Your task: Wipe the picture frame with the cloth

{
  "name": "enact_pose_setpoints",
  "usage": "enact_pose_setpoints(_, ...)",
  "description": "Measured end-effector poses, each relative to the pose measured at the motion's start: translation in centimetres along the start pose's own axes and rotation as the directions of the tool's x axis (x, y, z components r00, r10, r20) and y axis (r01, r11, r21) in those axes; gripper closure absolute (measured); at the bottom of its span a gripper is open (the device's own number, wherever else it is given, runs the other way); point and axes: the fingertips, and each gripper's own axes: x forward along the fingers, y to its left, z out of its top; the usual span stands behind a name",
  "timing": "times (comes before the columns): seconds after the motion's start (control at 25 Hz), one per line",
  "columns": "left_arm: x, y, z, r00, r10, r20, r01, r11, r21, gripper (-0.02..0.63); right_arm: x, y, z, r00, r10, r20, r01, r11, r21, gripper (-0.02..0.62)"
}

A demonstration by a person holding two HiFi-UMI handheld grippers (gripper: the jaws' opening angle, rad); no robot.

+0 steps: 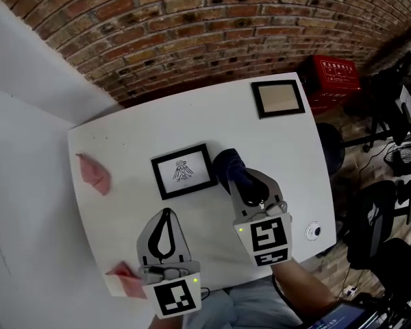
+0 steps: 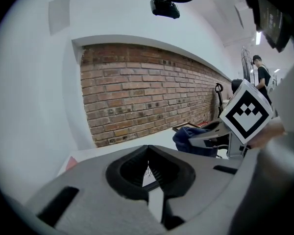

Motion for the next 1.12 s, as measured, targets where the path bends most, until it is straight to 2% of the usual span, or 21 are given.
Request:
enact_pose_setpoints(0.28,-2.5,0.3,4.1,0.993,0.060,0.100,-0.061,0.998,0.010,0.597,-4.1,-1.2,4.4,0.995,-0.015,0.102,0.018,1.000,-0.026,0.512)
enact_pose_setpoints(0.44,-3.9,1.4,5.2,0.987,0.100,0.124,-0.101,0.995,-0.003,0.597,-5.0,-0.7,6.5,0.991,-0.002,0.137,0.009,0.999,-0.046,0.512)
enact_pose_setpoints(0.72,-5.1,4.5,5.0,0.979,0.159,0.125,-0.158,0.987,-0.018,0.597,-3.4,1.9,9.2,0.984,0.051,0.169,-0.036,0.995,-0.093,0.512)
enact_pose_setpoints(1.12,-4.8,9.0,1.6,0.980,0.187,0.060,-0.183,0.981,-0.066,0.597,1.3,7.7,9.8,0.982,0.133,0.130,-0.115,0.984,-0.137,0.512)
